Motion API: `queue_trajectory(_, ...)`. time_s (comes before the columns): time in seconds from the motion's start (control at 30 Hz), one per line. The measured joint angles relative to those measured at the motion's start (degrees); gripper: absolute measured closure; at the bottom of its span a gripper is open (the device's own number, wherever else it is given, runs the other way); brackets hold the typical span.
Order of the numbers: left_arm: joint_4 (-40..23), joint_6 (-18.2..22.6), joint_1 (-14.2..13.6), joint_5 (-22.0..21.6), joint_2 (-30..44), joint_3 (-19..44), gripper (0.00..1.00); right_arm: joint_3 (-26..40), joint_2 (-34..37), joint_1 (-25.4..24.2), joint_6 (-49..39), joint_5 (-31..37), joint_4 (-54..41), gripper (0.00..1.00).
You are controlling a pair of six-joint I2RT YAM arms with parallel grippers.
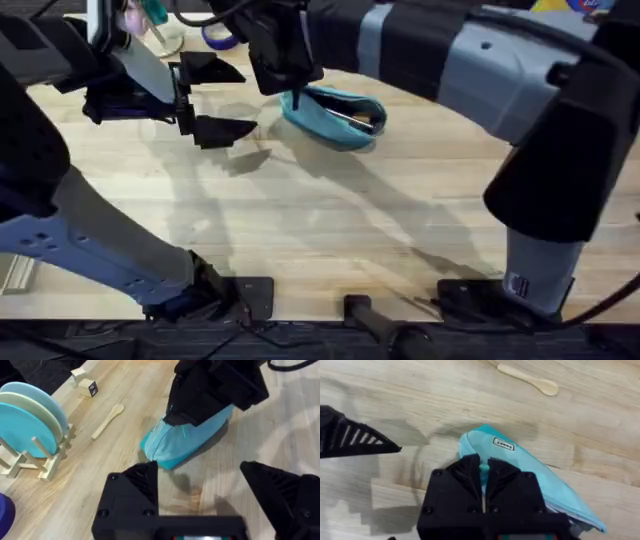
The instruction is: Unzip the bag, pick up the pens from the table one at a time and place them inside, then zip the bag closed.
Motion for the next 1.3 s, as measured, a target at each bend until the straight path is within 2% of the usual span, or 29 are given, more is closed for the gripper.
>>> queue_trajectory(0.47,0.1,0.0,0.0,0.0,0.0,0.0,0.007,-0.7,-1.8,0.0,-4.6,-0.9,-0.4,0.97)
queue_trajectory(0.87,0.6,0.0,0.0,0.0,0.0,0.0,0.008,-0.7,-1.8,0.0,-5.3,-0.9,-0.3,0.97)
queue_trajectory(1.03,4.5,0.0,-0.4,0.0,0.0,0.0,0.007,-0.7,-1.8,0.0,-5.7,-1.0,-0.4,0.97)
queue_trajectory(1.17,9.0,-0.4,-2.3,0.0,0.0,0.0,0.008,-0.7,-1.8,0.0,-6.4,-1.1,-0.3,0.97)
queue_trajectory(1.3,15.7,-4.8,-5.2,-0.2,0.3,0.0,0.008,-0.7,-1.8,0.0,-6.4,-1.1,-0.3,0.97)
